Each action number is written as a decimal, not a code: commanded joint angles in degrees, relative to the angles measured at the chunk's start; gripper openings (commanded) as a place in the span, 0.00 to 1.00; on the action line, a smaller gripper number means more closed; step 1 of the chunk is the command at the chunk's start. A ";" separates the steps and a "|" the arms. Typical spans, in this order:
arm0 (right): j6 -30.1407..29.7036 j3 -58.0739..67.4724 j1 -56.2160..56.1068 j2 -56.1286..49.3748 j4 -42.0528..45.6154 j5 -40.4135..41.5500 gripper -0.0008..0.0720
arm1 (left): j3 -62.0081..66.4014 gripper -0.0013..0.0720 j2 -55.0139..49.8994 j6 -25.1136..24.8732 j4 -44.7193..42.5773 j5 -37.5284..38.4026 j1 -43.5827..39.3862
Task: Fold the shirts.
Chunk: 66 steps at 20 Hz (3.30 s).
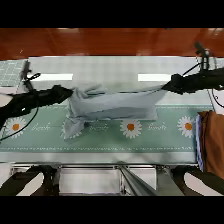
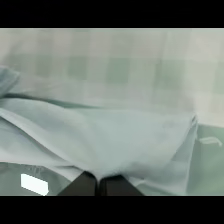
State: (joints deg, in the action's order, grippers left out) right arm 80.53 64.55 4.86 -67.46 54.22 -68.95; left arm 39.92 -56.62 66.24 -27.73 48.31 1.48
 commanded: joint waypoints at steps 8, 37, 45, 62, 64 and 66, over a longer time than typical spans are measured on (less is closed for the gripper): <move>-0.31 18.67 7.58 -19.63 -7.54 -4.70 0.58 | 34.27 0.71 -32.13 4.37 -10.69 20.55 2.56; -11.02 -17.79 20.46 -5.95 -3.13 -7.26 0.58 | 12.28 0.06 -32.94 3.43 -20.90 24.37 7.85; -6.67 -19.15 11.23 -11.41 -3.08 -1.90 0.58 | 12.92 0.06 -32.89 3.48 -20.87 26.18 7.78; -10.36 -8.20 -0.39 -22.12 -12.50 -1.97 0.04 | 13.33 0.06 -30.38 3.89 -18.91 26.36 7.80; -9.75 -1.97 0.07 -19.52 -11.28 -5.81 0.04 | 16.06 0.06 -26.14 3.72 -18.69 26.38 7.87; -6.75 7.50 0.87 -14.67 -8.02 -7.56 0.04 | 21.97 0.06 -20.31 4.96 -17.59 26.71 8.33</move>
State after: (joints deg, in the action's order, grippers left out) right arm 71.46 62.22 5.52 -86.26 43.53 -72.23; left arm 56.88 -82.67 70.35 -46.72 74.85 9.47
